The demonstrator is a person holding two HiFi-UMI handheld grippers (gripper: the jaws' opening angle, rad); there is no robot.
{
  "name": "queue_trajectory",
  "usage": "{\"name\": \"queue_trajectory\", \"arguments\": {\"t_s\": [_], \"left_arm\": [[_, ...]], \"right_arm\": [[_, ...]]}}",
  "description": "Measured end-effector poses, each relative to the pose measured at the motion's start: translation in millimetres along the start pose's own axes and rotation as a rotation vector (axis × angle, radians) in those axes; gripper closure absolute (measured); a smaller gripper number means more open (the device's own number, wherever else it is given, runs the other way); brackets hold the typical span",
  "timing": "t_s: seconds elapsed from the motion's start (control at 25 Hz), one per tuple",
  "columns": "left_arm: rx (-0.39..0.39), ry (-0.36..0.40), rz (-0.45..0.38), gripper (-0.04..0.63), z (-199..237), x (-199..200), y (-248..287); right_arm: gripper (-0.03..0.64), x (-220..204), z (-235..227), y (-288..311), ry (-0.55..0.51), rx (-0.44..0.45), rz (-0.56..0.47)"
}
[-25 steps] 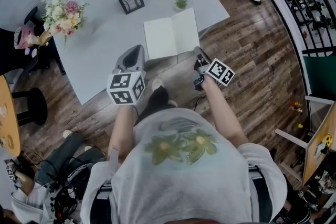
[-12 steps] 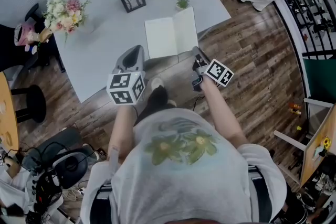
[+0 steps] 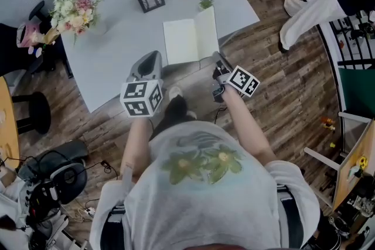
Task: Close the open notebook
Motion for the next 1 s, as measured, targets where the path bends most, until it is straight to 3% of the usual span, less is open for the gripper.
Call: {"name": "queue_trajectory", "arguments": {"t_s": [1.0], "left_arm": [[0.001,-0.009,0.017,0.594,5,-4,0]], "right_arm": [[0.578,-24,25,9,0.016,0.051,0.071]]}}
Point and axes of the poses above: the fingertips, and each gripper's own axes: y forward along the fingers, z to its left, x out of its top, the point moved 3 cm from there along -y, backward along the fingers, and after that the axes turned 14 degrees about -z, right-handed, at the moved point
